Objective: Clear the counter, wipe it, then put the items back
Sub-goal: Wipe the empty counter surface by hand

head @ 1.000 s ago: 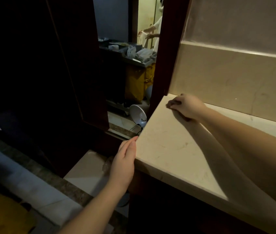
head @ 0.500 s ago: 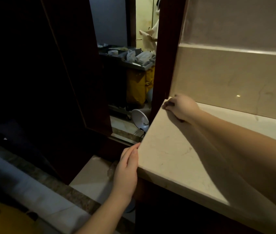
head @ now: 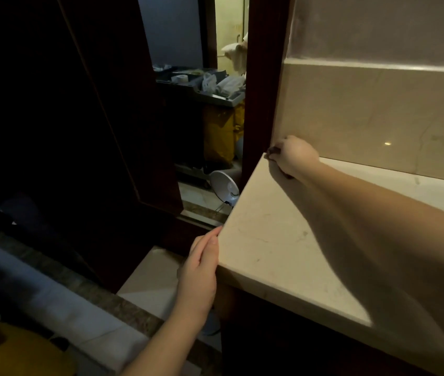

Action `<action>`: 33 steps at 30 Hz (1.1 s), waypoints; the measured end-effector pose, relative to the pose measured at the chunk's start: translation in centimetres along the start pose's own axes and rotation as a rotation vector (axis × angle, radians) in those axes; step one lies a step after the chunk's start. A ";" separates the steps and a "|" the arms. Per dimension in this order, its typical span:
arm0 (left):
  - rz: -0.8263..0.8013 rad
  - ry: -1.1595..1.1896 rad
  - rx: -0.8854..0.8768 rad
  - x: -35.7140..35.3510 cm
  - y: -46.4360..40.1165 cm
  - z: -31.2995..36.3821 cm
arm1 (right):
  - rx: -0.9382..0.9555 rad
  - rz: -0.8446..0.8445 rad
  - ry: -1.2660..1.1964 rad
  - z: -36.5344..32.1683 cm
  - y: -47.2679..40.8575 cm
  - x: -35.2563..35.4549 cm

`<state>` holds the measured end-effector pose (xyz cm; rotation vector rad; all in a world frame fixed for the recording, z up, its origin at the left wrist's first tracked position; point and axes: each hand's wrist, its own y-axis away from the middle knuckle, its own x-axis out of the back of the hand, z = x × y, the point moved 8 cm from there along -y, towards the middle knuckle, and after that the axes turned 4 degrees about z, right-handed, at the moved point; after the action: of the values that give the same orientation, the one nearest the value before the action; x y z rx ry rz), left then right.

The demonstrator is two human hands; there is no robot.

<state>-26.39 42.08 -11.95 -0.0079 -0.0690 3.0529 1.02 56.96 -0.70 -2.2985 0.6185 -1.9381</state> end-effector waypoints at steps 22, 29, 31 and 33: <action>0.027 -0.018 -0.007 -0.1 0.1 0.0 | 0.089 0.033 -0.003 -0.7 -0.3 0.5; 0.005 -0.011 0.006 -0.1 0.0 -0.1 | 0.369 -0.015 -0.095 -2.5 4.9 0.5; 0.013 -0.002 0.005 -0.1 0.0 0.0 | 0.256 -0.020 -0.048 -1.9 2.9 0.4; 0.018 -0.011 0.000 -0.1 0.1 0.2 | 0.183 -0.016 -0.036 -2.6 1.7 0.6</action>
<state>-26.26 41.96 -11.76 0.0086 -0.0708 3.0711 -1.81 55.71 -0.14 -2.2273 0.4015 -1.8694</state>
